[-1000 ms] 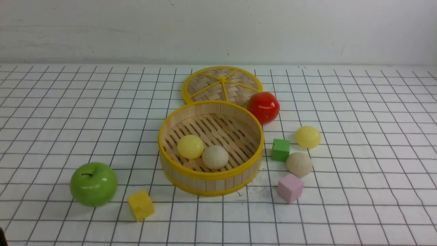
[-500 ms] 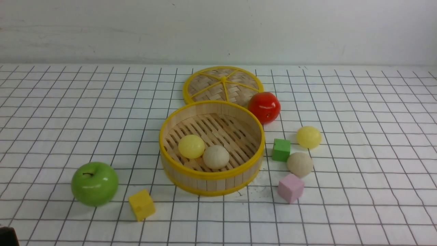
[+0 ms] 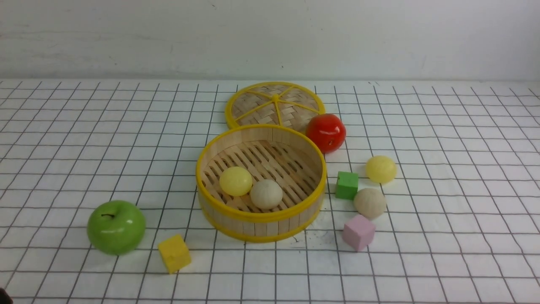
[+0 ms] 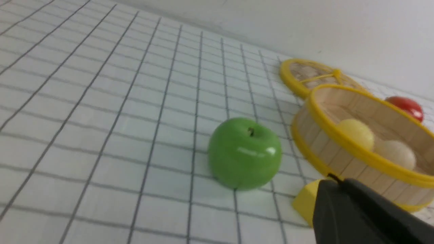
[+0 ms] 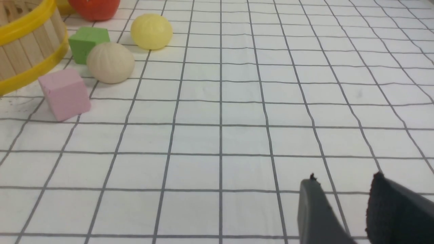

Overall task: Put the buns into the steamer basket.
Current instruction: Use the right arm to grab a steamed stuffed bun

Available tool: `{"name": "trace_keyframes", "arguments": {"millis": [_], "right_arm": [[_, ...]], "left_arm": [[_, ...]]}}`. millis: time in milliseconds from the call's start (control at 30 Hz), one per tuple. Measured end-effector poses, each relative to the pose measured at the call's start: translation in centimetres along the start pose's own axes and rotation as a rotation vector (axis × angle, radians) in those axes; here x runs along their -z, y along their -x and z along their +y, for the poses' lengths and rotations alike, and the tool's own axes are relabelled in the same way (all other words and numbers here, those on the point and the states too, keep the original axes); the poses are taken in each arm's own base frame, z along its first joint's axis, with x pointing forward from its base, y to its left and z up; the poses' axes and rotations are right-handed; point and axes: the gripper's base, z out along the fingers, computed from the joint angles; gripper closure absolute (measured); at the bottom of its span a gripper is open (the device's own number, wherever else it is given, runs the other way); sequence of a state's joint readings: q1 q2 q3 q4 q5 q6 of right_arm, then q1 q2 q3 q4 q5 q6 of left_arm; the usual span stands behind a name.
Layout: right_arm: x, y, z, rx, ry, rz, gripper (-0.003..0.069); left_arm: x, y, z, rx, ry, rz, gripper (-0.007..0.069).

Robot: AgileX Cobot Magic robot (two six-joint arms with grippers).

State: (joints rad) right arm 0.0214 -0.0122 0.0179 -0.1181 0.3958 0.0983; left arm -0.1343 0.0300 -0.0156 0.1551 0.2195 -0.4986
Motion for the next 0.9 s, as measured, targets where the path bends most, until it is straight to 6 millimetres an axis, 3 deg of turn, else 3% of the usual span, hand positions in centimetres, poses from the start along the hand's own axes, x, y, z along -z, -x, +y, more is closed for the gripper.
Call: {"name": "trace_keyframes", "arguments": {"millis": [33,200,900], "right_arm": [[0.0,0.0,0.0,0.0,0.0,0.0,0.0419],[0.0,0.0,0.0,0.0,0.0,0.0,0.0419],[0.0,0.0,0.0,0.0,0.0,0.0,0.0419]], "left_arm": [[0.0,-1.2,0.6,0.003,0.037,0.034,0.0638],[0.1,-2.5,1.3,0.002,0.104,0.14,0.0638],[0.1,-2.6,1.3,0.003,0.108,0.144,0.0624]]}}
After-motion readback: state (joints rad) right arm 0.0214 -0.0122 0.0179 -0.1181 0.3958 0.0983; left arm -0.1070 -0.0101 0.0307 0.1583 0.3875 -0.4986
